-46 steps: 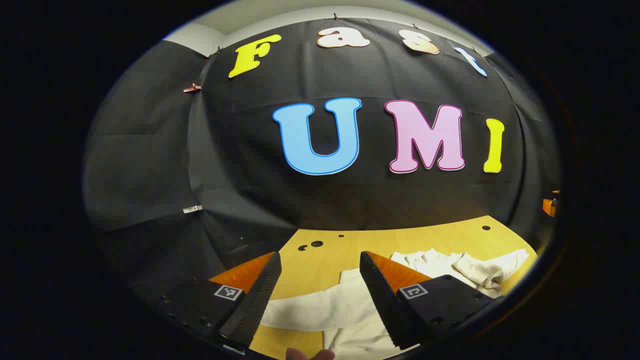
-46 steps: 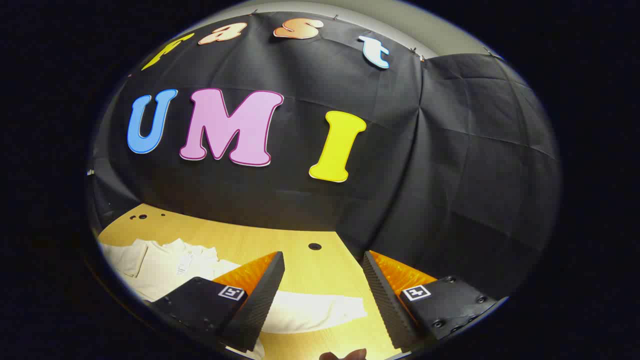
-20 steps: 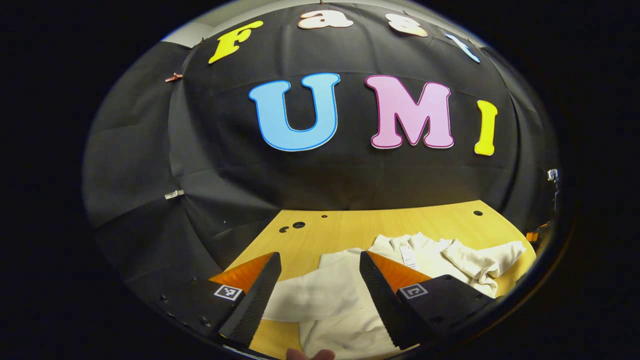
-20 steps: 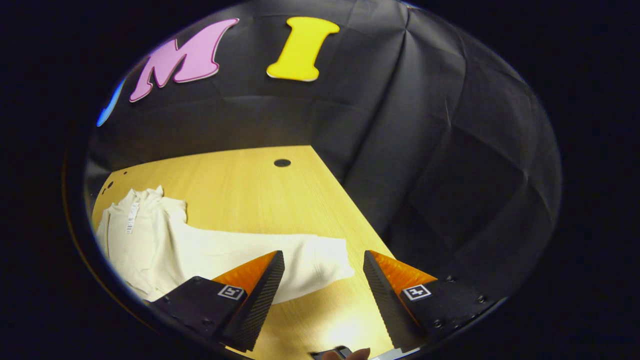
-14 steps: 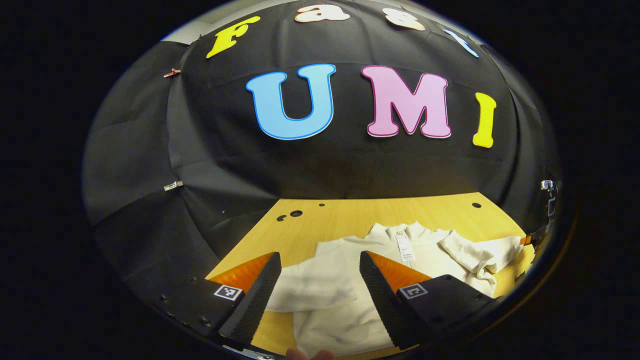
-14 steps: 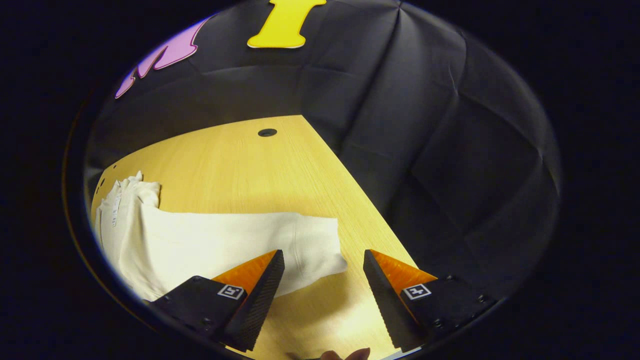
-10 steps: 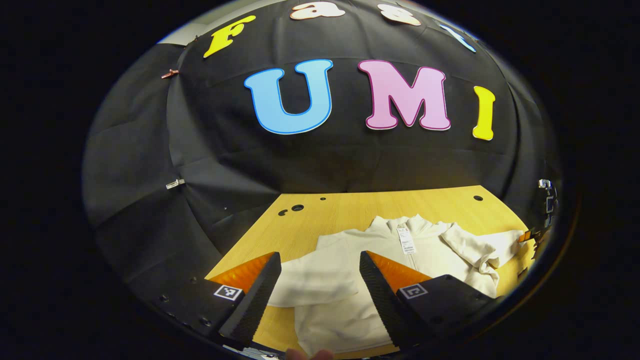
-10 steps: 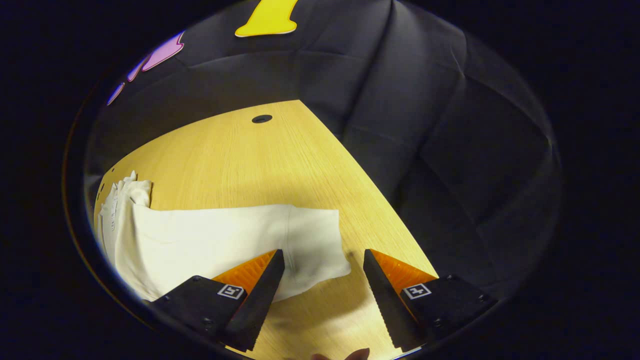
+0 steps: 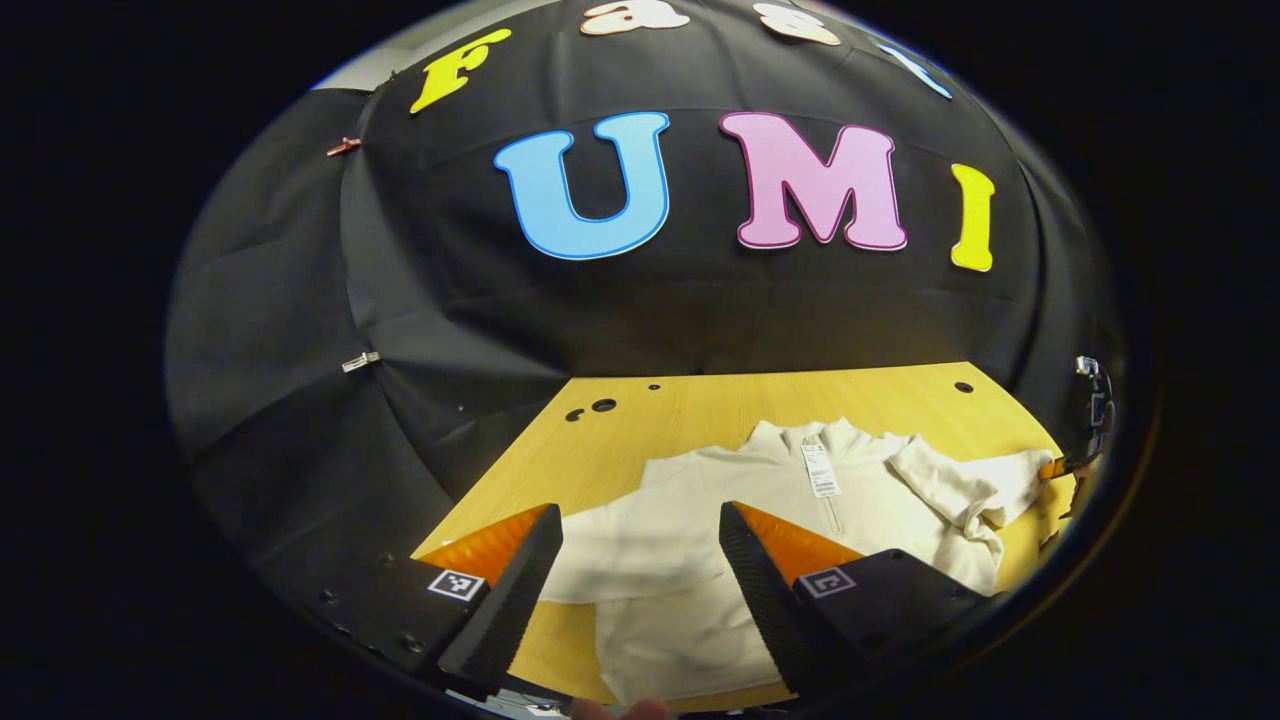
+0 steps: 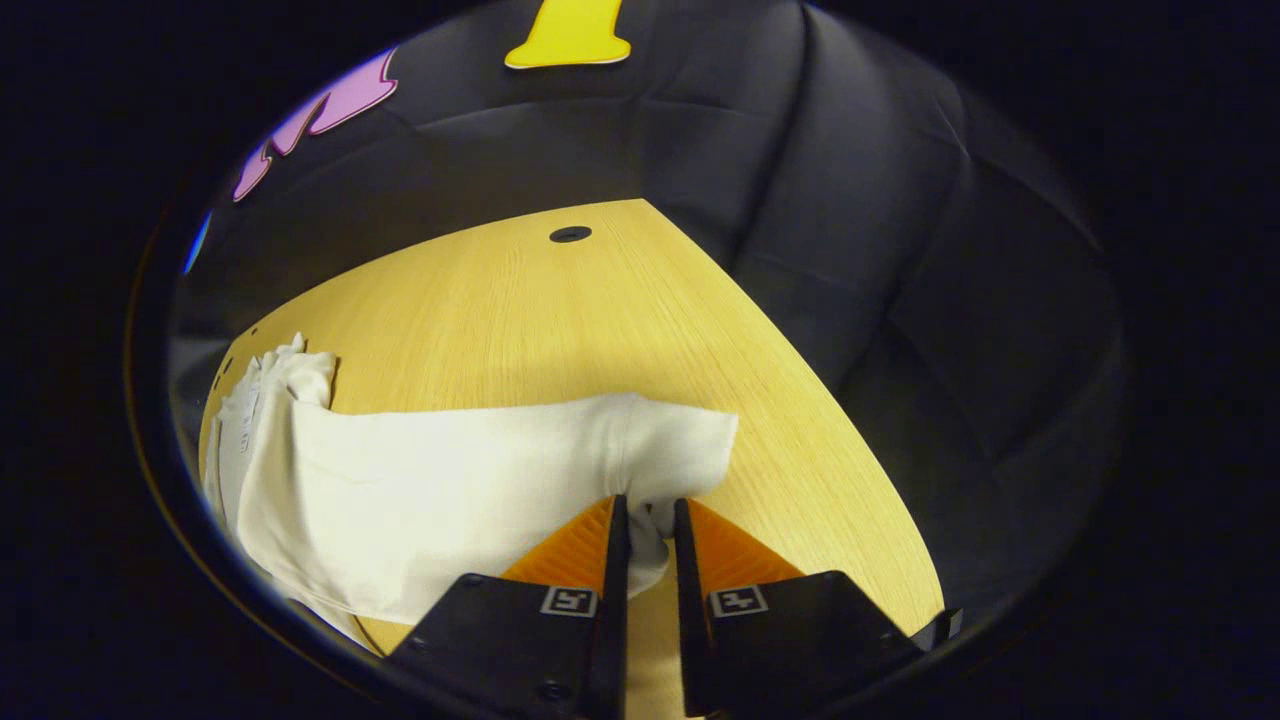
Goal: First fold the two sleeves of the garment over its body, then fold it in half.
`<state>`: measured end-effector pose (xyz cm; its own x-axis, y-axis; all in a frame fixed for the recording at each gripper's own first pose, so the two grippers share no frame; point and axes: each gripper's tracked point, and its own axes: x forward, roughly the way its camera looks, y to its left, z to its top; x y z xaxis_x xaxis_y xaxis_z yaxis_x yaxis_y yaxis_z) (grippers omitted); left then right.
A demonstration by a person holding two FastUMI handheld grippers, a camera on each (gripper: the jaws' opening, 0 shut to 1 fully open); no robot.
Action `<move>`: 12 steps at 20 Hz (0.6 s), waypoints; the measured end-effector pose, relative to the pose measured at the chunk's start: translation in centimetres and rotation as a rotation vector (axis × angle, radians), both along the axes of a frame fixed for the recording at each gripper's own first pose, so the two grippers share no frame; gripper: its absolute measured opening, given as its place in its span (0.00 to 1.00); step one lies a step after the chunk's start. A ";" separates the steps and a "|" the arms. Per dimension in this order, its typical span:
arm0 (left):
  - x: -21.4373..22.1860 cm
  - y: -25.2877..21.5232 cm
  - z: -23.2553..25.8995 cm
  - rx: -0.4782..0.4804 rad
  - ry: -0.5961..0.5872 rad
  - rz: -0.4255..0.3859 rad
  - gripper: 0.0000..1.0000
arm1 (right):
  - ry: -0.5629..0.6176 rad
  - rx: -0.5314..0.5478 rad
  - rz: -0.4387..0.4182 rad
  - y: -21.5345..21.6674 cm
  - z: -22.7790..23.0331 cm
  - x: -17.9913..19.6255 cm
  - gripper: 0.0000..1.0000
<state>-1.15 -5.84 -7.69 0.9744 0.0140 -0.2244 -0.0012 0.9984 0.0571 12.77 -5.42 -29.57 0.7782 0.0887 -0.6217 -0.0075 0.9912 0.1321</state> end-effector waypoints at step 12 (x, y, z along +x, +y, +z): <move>-0.7 4.9 -1.3 -0.049 0.000 0.040 0.98 | -0.140 0.162 -0.011 3.5 8.3 -3.2 0.13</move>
<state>-1.81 -0.93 -8.95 0.9732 0.0421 -0.2261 -0.0412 0.9991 0.0085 9.52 -1.94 -21.26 0.8576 0.1700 -0.4854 -0.0267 0.9572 0.2881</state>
